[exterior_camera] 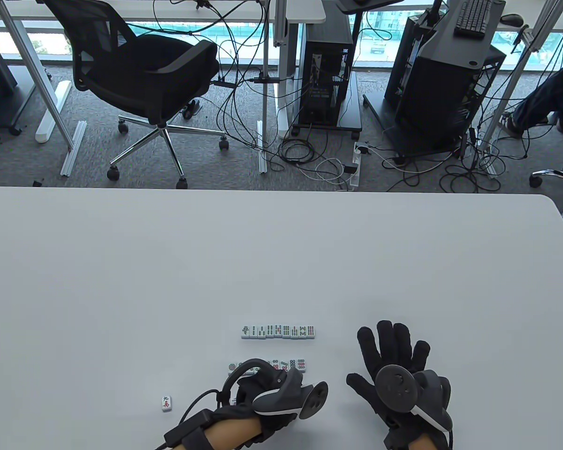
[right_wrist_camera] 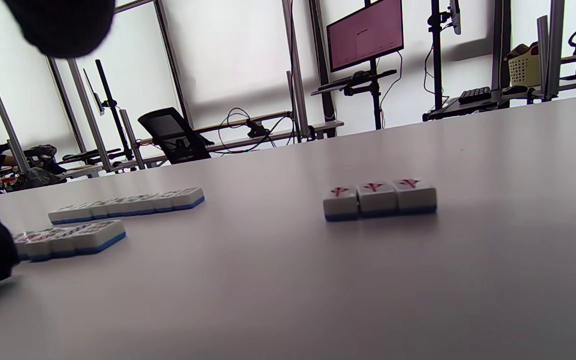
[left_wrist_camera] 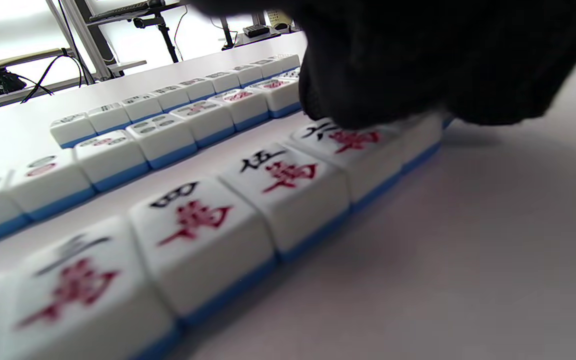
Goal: Mahjong suit sorting
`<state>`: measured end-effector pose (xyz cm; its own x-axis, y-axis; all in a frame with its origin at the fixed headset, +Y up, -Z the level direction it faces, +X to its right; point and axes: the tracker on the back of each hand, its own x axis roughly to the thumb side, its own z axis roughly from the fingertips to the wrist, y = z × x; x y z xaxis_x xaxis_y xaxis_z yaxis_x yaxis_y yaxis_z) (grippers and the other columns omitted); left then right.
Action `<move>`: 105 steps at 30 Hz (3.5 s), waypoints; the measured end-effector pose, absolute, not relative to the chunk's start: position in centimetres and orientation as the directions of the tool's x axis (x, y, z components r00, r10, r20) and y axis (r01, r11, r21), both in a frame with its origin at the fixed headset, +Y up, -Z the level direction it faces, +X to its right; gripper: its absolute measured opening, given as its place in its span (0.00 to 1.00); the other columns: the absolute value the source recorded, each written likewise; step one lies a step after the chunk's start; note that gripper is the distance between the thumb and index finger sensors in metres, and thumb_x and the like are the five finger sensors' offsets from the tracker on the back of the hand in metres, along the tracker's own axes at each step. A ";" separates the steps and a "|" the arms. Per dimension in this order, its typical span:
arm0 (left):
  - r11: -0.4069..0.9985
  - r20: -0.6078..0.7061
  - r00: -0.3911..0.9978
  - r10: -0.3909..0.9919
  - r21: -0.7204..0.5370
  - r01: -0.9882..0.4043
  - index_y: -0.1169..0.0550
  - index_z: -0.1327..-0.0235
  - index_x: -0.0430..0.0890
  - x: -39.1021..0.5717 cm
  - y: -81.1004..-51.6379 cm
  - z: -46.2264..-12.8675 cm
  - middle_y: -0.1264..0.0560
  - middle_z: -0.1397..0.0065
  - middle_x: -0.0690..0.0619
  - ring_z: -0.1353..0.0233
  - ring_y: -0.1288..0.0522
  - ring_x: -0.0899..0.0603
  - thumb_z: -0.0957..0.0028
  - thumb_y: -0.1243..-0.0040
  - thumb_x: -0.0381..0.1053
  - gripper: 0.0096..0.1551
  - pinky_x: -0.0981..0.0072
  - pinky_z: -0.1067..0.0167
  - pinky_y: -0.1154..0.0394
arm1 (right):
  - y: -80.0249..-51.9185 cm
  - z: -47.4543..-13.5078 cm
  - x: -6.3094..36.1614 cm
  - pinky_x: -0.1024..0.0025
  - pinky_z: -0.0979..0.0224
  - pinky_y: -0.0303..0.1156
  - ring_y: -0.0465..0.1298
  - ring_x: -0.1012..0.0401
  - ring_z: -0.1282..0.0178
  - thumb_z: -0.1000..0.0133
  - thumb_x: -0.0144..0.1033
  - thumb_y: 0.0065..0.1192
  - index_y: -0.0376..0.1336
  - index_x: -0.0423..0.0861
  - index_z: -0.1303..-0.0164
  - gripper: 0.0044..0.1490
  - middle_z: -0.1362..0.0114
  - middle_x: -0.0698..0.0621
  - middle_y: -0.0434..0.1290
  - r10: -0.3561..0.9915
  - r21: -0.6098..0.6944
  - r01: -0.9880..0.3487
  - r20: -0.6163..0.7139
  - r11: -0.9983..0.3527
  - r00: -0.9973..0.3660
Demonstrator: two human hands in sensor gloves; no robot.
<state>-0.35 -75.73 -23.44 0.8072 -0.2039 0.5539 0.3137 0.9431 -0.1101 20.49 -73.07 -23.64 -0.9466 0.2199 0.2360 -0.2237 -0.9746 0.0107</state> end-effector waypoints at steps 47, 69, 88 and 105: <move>0.944 0.262 0.927 -0.267 -0.119 0.306 0.18 0.52 0.44 -16.6 -73.7 -22.8 0.14 0.72 0.66 0.81 0.19 0.55 0.68 0.33 0.66 0.37 0.63 0.75 0.20 | -72.6 -23.7 20.8 0.25 0.25 0.32 0.29 0.39 0.18 0.48 0.64 0.50 0.29 0.58 0.21 0.55 0.15 0.43 0.29 0.203 0.009 -0.205 0.206 -0.979 -0.957; 0.976 0.582 0.805 -0.114 -0.085 0.200 0.17 0.54 0.44 0.7 -74.7 -23.8 0.15 0.76 0.67 0.84 0.20 0.56 0.69 0.32 0.66 0.36 0.63 0.78 0.20 | -72.6 -23.6 20.8 0.25 0.24 0.32 0.29 0.40 0.18 0.48 0.64 0.51 0.29 0.59 0.21 0.55 0.15 0.43 0.29 0.232 0.002 -0.238 0.219 -0.971 -0.948; 0.964 0.591 0.779 -0.210 -0.007 0.265 0.19 0.47 0.48 -0.8 -74.6 -22.8 0.14 0.70 0.65 0.79 0.18 0.54 0.72 0.34 0.71 0.43 0.62 0.73 0.20 | -72.7 -23.6 20.8 0.25 0.25 0.32 0.29 0.40 0.18 0.48 0.64 0.51 0.29 0.59 0.21 0.55 0.15 0.43 0.29 0.228 0.002 -0.233 0.215 -0.973 -0.950; 0.996 0.296 0.951 -0.084 0.067 0.067 0.51 0.24 0.63 -18.8 -69.8 -22.3 0.60 0.14 0.55 0.12 0.59 0.39 0.70 0.50 0.81 0.59 0.34 0.21 0.51 | -72.8 -23.7 21.3 0.25 0.25 0.32 0.29 0.39 0.18 0.48 0.64 0.51 0.29 0.59 0.21 0.55 0.15 0.43 0.29 0.197 -0.002 -0.201 0.181 -0.980 -0.964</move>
<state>-18.83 -69.76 -22.34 0.9514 -0.0837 0.2963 0.0666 0.9955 0.0673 21.32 -72.79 -23.72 -0.9636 0.1969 0.1806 -0.2006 -0.9797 -0.0019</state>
